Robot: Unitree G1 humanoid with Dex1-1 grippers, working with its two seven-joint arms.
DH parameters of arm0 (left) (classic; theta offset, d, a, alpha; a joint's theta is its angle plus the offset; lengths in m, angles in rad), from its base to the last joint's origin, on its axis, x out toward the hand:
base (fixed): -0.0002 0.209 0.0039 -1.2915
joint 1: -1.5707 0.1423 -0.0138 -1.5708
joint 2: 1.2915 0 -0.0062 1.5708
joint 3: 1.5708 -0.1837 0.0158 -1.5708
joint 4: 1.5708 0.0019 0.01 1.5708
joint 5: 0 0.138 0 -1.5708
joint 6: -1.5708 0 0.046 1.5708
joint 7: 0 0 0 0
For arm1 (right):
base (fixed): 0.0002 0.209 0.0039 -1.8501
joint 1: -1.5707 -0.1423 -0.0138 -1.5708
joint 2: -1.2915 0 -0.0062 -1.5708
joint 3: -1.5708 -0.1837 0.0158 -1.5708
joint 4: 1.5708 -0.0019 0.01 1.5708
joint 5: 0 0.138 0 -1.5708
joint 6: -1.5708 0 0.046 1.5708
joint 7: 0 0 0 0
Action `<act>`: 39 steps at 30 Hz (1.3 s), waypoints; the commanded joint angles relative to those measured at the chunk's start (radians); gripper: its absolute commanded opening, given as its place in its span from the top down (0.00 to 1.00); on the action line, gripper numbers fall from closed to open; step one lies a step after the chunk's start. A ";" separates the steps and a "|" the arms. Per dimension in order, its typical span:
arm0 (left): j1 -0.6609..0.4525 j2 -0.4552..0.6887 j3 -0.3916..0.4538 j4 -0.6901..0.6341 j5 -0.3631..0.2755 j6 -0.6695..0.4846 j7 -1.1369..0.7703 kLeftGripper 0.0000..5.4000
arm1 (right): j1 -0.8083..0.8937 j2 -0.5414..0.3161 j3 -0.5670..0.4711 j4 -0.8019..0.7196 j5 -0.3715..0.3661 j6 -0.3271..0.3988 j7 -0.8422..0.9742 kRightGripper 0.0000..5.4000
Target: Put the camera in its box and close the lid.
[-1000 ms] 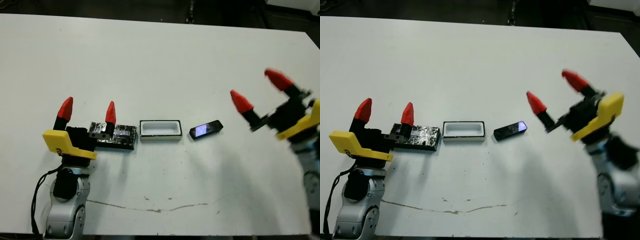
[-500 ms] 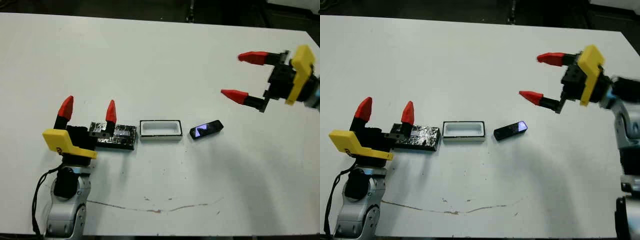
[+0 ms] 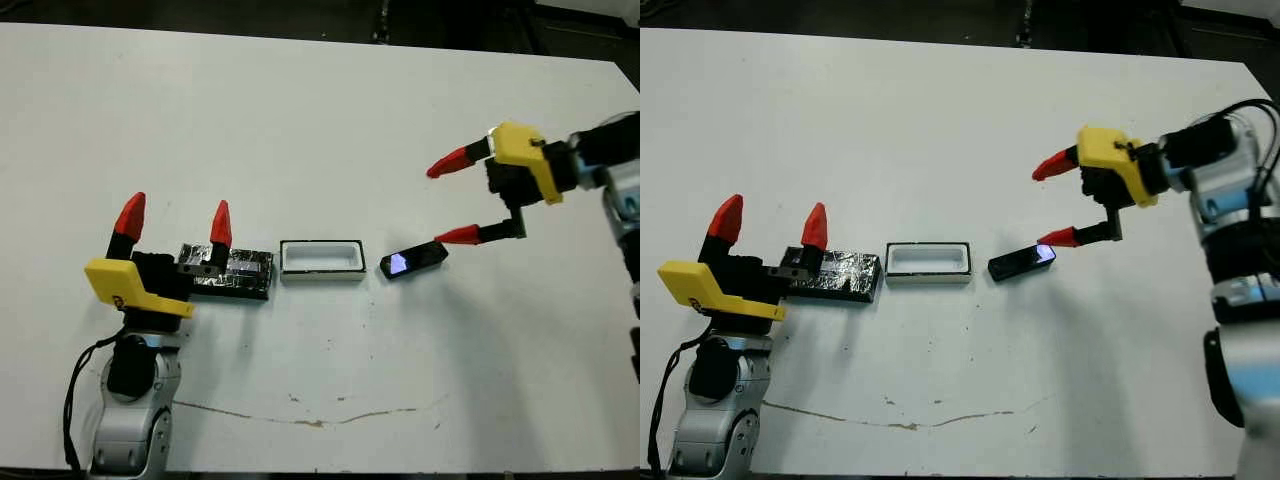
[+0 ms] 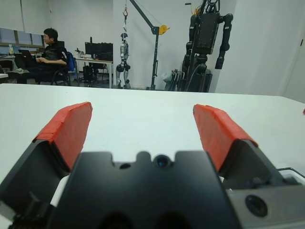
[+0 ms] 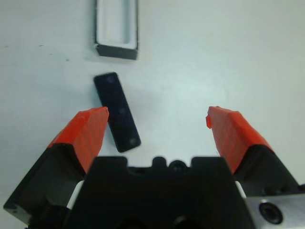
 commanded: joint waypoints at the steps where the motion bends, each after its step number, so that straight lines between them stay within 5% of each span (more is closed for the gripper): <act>1: 0.019 -0.001 0.002 0.006 0.003 0.001 0.000 0.00 | -0.014 0.023 0.013 0.063 -0.028 -0.049 0.017 0.00; 7: 0.021 -0.004 0.000 0.001 -0.008 0.009 -0.001 0.00 | 0.002 0.053 0.006 0.073 -0.038 0.029 0.004 0.00; 14: 0.023 -0.002 -0.001 -0.004 -0.017 0.018 -0.003 0.00 | 0.068 0.077 -0.038 0.066 -0.004 -0.032 -0.013 0.00; 39: 0.025 -0.002 -0.008 -0.005 -0.013 0.028 0.001 0.00 | 0.134 0.101 -0.057 0.124 -0.018 0.038 -0.001 0.00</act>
